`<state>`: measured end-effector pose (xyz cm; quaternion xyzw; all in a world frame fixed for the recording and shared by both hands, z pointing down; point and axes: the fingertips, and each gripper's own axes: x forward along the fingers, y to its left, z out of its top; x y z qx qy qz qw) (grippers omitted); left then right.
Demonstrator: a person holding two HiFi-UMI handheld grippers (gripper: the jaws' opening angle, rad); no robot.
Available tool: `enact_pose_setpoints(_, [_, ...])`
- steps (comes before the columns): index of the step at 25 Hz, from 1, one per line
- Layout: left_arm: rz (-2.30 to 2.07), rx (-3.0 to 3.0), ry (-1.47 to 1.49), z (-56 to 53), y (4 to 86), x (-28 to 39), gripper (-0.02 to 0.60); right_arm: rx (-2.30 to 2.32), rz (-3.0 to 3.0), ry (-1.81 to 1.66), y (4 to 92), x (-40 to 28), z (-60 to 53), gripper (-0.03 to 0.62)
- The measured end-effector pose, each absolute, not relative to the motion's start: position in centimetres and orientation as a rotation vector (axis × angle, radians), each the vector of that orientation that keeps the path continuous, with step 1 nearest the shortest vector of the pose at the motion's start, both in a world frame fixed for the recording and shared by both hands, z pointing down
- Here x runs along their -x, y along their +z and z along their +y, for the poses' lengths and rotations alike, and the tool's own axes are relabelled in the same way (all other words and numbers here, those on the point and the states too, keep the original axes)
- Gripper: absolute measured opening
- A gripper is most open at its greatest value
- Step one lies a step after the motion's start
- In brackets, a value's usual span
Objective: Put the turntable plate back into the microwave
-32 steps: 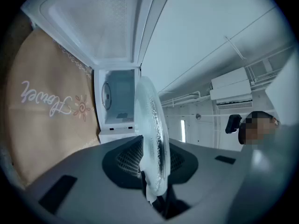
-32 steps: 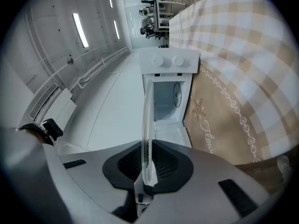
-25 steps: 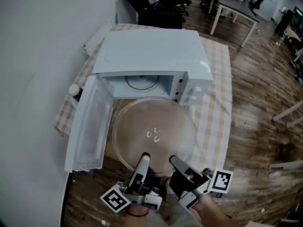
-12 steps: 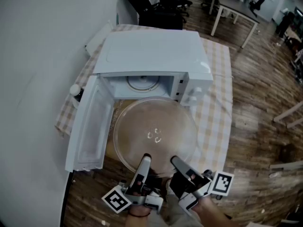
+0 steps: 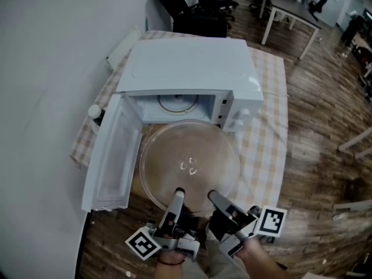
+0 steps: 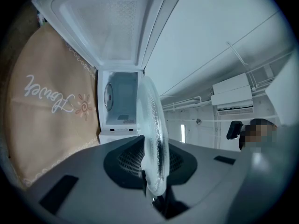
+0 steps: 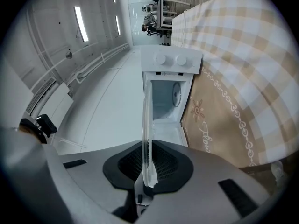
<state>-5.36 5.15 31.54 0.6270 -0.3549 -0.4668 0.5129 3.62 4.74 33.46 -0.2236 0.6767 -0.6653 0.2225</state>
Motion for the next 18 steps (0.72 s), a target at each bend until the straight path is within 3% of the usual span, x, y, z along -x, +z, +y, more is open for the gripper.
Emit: enact_pose_setpoints(18, [-0.867, -1.521, -1.085, -3.4, 35.9, 8.3, 0.035, 0.666, 1.811, -1.8, 38.2, -1.0, -3.7, 0.046])
